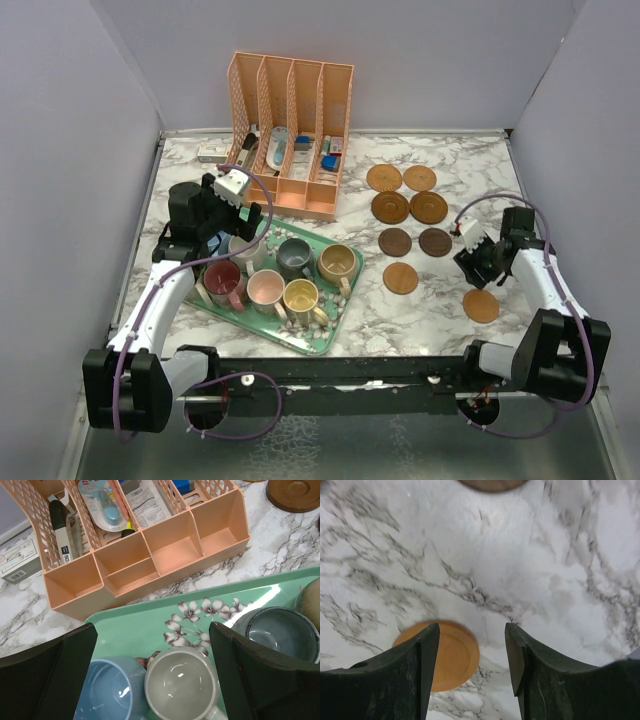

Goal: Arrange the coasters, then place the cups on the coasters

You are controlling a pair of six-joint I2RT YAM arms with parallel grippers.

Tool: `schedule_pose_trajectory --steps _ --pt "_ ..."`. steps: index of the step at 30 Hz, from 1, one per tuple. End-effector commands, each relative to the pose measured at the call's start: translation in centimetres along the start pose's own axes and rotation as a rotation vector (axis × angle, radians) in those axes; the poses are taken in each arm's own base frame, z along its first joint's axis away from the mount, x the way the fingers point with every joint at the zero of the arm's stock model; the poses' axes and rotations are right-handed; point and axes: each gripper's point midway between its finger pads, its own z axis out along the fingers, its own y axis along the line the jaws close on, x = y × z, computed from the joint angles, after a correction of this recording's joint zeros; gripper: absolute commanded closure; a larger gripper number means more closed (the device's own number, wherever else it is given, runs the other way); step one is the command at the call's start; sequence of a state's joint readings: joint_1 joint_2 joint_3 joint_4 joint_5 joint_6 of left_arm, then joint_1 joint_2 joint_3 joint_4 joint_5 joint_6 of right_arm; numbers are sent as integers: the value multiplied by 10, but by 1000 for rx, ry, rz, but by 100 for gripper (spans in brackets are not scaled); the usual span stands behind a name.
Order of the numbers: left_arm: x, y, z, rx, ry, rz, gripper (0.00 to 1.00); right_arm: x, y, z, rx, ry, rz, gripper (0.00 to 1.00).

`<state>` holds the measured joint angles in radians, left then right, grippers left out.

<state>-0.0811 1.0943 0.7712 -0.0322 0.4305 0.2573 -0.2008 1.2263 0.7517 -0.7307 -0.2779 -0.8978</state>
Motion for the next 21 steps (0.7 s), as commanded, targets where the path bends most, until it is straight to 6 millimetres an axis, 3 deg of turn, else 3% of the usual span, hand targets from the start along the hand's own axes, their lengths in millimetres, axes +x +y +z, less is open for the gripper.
schedule_pose_trajectory --steps 1,12,21 --pt "-11 -7 -5 31 -35 36 1 42 9 3 -58 101 -18 44" --pt "-6 -11 -4 51 -28 36 1 74 9 10 -41 173 -20 44" --pt "-4 -12 -3 59 -27 38 1 50 21 19 -111 39 12 45"
